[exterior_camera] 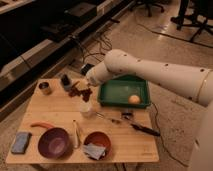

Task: Place grapes in purple bowl

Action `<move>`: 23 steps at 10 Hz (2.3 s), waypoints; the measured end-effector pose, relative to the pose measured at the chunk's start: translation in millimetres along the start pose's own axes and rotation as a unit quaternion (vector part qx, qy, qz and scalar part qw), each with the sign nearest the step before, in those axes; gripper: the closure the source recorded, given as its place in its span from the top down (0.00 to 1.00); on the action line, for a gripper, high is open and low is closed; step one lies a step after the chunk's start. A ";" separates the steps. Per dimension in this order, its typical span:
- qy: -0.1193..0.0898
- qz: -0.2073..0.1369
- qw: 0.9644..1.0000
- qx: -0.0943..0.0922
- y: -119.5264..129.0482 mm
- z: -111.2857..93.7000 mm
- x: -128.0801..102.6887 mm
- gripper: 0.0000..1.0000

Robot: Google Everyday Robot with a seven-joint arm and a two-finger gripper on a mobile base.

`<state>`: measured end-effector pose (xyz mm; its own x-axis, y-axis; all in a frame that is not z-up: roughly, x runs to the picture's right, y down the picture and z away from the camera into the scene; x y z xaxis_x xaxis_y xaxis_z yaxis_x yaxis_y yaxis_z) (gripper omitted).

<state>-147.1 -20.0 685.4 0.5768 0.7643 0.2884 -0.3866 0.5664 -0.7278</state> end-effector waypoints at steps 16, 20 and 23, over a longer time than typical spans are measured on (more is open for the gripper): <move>0.085 -0.112 0.955 -0.262 191.4 112.6 41.6 0.56; 0.121 -0.115 0.957 -0.240 200.7 113.6 62.3 0.80; 0.118 -0.109 0.961 -0.224 192.8 108.8 68.2 0.80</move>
<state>-260.6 174.9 632.4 0.7766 0.5214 0.3538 0.0800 0.4753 -0.8762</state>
